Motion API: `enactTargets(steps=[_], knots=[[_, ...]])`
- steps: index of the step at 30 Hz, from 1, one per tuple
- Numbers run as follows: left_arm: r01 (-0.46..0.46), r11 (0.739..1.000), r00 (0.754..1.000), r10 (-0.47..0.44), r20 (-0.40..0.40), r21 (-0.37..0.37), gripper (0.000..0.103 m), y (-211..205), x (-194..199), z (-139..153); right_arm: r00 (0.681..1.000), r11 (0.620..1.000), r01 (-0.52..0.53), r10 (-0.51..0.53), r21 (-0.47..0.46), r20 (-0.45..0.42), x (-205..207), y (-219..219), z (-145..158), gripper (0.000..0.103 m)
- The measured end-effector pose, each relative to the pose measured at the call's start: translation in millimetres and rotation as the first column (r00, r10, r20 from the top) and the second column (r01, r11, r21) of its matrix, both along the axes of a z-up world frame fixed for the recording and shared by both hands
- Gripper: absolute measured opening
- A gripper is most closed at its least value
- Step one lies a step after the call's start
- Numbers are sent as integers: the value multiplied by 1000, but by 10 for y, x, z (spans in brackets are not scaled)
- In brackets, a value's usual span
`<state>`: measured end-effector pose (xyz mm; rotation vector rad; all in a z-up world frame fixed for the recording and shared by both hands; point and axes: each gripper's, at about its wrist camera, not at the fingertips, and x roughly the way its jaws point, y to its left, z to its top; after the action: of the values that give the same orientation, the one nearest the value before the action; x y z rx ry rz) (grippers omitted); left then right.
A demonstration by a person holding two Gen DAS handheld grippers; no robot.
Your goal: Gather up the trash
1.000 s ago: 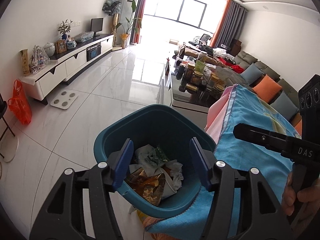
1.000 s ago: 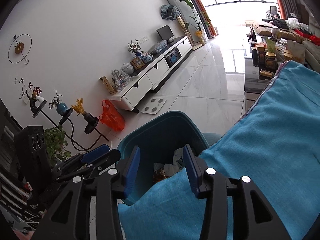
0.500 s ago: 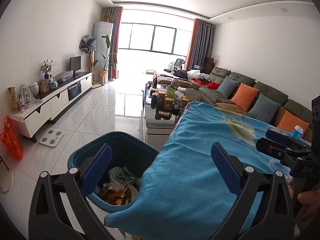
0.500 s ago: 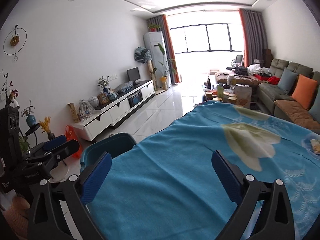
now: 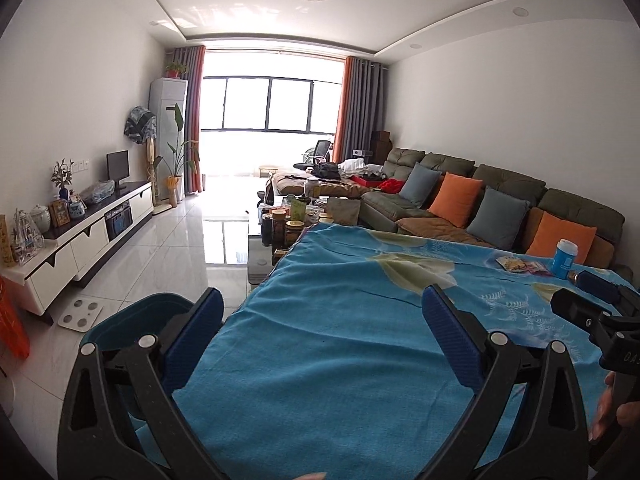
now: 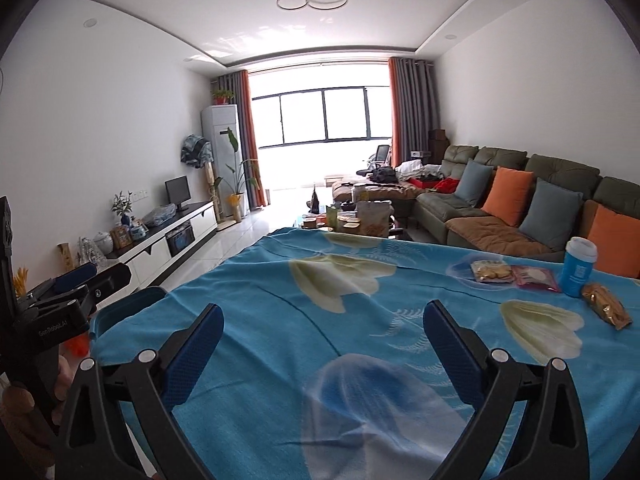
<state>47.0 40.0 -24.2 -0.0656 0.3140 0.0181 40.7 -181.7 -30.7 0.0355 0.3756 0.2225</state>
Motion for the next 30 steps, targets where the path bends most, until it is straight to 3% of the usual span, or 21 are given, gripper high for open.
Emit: enactTargets(steps=[9,17,30], knots=[[64,997,996,-66,55,37,98,-492,43,27,987,989,147,-145,-25,66,-261,-310,15,97],[89,993,991,-96,92,76,98,-776,-21,28,974,977,213,-210,-25,89,-380,-474,5,97],[97,991,987,-108,116,96,98,-851,-106,46,957,964,265,-263,-4,119,-485,-624,51,97]])
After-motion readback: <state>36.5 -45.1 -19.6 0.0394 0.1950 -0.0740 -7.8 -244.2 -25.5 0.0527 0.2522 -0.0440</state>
